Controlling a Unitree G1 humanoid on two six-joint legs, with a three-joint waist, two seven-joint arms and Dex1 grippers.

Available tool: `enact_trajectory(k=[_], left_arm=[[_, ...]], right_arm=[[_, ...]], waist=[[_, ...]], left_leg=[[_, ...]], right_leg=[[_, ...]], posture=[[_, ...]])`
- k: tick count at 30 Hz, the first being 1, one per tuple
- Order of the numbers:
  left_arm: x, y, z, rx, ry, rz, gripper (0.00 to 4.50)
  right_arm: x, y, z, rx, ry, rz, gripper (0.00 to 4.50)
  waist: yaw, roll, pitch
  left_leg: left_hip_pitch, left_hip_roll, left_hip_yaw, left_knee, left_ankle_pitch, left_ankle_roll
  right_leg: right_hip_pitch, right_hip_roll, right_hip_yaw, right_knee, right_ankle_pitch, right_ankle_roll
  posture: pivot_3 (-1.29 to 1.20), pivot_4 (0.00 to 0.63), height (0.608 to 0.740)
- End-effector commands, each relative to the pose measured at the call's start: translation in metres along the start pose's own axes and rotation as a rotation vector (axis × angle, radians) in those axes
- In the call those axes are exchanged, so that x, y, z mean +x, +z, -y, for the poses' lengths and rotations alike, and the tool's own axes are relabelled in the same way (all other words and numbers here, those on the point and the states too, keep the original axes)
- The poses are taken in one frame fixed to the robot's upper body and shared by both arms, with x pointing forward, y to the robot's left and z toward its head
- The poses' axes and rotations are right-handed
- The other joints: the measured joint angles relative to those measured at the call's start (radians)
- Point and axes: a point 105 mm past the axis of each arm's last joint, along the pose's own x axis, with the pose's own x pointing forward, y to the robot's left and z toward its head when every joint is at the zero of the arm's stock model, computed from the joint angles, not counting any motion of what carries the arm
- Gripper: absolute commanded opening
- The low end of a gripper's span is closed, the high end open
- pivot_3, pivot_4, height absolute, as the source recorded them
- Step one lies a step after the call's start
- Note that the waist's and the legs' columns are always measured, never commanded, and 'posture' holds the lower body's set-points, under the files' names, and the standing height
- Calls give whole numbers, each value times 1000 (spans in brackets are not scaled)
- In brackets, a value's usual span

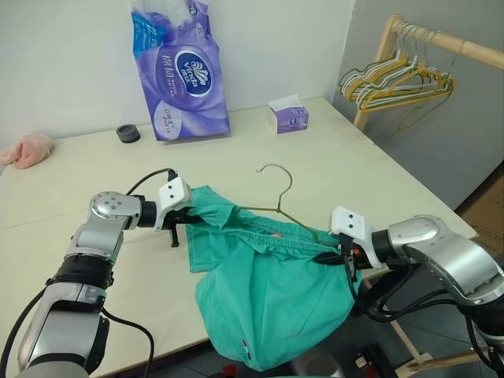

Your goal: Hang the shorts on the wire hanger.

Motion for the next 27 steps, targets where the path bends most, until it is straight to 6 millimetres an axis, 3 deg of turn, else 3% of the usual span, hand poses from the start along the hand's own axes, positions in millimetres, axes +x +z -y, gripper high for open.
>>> enact_trajectory(k=[1,4,8,15,18,26,27], left_arm=[[-9,17,-7,-86,64,104,14],[-7,21,0,-132,40,129,14],[-8,6,11,-68,14,42,14],[-6,5,13,-41,35,40,14],[-6,5,7,-11,81,44,603],[-8,7,4,44,187,95,2881],[-12,6,2,31,220,108,2881]], right_arm=[[-6,16,3,-36,-27,57,0],[-4,19,3,-35,-27,74,0],[-3,21,3,-34,-28,82,0],[-2,22,3,-34,-22,82,0],[-2,23,3,-33,-22,85,0],[-1,24,4,-21,-24,94,0],[-1,24,4,-15,-25,97,0]], waist=[[0,0,0],[1,0,0],[0,0,0],[8,0,0],[11,0,0],[16,0,0],[16,0,0]], left_leg=[[0,0,0,0,0,0],[0,0,0,0,0,0],[0,0,0,0,0,0],[0,0,0,0,0,0],[0,0,0,0,0,0],[0,0,1,0,0,0],[0,0,1,0,0,0]], right_leg=[[0,0,0,0,0,0],[0,0,0,0,0,0],[0,0,0,0,0,0],[0,0,1,0,0,0],[0,0,1,0,0,0],[0,0,1,0,0,0],[0,0,2,0,0,0]], posture=[[-397,31,740],[-396,31,740],[-394,31,740],[-389,31,740],[-389,31,740],[-384,33,740],[-385,34,740]])
